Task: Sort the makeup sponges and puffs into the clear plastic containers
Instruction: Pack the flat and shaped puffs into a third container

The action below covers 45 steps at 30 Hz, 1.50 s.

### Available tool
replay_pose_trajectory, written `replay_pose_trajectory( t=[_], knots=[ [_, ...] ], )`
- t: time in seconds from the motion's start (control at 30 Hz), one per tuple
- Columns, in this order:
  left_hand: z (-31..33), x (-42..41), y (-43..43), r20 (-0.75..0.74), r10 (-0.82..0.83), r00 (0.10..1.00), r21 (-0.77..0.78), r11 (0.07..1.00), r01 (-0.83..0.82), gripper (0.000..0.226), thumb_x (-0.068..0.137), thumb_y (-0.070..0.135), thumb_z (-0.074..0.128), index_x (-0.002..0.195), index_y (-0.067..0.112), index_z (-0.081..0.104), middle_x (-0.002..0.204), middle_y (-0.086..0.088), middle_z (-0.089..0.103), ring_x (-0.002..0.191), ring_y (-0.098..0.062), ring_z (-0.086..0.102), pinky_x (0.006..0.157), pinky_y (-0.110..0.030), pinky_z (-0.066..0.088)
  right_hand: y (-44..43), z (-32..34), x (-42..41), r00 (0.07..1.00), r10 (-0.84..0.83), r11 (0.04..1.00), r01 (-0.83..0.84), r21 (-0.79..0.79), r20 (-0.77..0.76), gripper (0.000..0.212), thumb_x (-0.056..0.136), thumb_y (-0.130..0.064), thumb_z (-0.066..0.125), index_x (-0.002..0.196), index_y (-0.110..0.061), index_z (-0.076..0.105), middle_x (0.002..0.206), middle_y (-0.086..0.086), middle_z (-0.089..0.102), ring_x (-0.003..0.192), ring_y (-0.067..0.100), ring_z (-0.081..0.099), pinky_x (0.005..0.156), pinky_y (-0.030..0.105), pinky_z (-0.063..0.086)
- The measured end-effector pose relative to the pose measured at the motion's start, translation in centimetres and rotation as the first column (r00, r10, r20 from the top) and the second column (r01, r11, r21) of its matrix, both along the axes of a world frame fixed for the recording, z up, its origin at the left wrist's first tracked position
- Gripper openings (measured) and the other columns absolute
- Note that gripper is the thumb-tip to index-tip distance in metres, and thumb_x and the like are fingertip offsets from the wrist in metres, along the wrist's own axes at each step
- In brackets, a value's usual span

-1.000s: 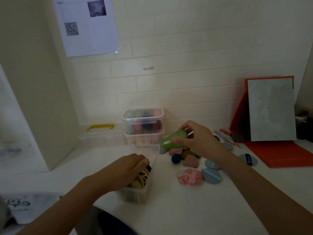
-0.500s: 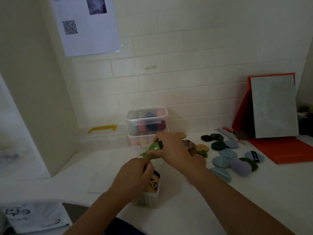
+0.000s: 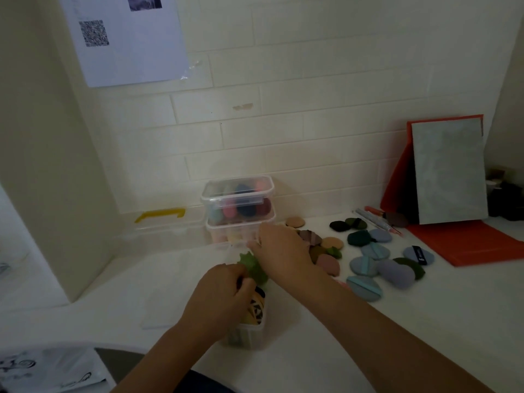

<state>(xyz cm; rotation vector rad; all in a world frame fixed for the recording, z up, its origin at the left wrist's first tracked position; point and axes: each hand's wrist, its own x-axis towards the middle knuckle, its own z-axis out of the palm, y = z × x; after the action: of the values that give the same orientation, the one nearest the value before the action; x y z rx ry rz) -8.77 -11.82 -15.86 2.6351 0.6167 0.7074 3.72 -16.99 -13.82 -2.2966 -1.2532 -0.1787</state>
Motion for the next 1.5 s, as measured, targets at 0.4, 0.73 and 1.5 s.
replay_pose_trajectory(
  t=[0.4,0.73,1.5],
  knots=[
    [-0.2,0.4,0.7,-0.039,-0.163,0.986,0.009,0.987,0.163,0.045,0.068,0.048,0.022,0.081,0.026,0.058,0.092,0.014,0.05,0.089,0.001,0.043,0.076,-0.009,0.033,-1.4,0.7,0.6,0.978,0.159,0.956,-0.186,-0.225,-0.135,0.028,0.088,-0.005,0.057,0.113,-0.01,0.067,0.119,0.007,0.06,0.102,0.02,0.058,0.081,0.029,0.05],
    [0.4,0.5,0.8,-0.137,-0.216,0.967,-0.013,0.976,0.216,0.03,0.089,0.031,0.036,0.114,0.037,0.052,0.106,0.022,0.044,0.099,-0.003,0.044,0.081,-0.01,0.031,-6.6,3.8,8.1,0.873,0.145,0.989,-0.139,0.046,-0.466,0.013,0.08,-0.009,0.068,0.087,-0.018,0.072,0.084,-0.001,0.072,0.08,0.016,0.068,0.066,0.022,0.055],
    [0.1,1.8,1.5,-0.185,-0.223,0.957,0.054,0.97,0.236,0.048,0.078,0.04,0.026,0.1,0.029,0.067,0.112,0.015,0.054,0.104,0.0,0.039,0.085,-0.001,0.022,-3.6,1.7,6.4,0.844,0.406,0.914,-0.375,0.155,-0.35,0.02,0.08,-0.016,0.072,0.095,-0.026,0.064,0.087,-0.012,0.065,0.072,0.007,0.061,0.064,0.02,0.052]
  ],
)
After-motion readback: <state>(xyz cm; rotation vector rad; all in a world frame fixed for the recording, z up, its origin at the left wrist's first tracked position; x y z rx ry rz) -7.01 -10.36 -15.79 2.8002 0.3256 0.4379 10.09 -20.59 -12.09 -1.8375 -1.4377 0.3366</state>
